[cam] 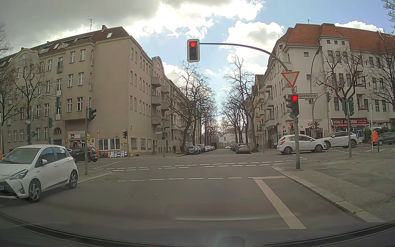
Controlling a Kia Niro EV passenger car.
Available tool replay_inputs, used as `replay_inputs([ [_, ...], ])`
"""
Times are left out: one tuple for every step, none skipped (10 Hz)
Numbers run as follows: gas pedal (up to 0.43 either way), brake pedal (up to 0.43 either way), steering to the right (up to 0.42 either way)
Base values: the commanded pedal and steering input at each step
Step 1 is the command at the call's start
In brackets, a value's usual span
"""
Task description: Follow the waypoints while adhering to traffic rules and regulations
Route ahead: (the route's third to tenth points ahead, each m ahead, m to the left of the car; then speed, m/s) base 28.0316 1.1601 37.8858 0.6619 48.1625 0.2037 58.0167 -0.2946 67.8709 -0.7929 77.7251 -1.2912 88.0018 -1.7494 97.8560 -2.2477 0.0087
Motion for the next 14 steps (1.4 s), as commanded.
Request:
replay_inputs([
  [0.000,0.451,-0.007],
  [0.000,0.439,-0.007],
  [0.000,0.445,-0.007],
  [0.000,0.470,-0.007],
  [0.000,0.445,-0.007],
  [0.000,0.470,-0.007],
  [0.000,0.470,-0.007],
  [0.000,0.433,-0.007],
  [0.000,0.476,-0.007],
  [0.000,0.457,-0.007],
  [0.000,0.439,-0.008],
  [0.000,0.476,-0.007],
  [0.000,0.445,-0.007],
  [0.000,0.457,-0.008],
])
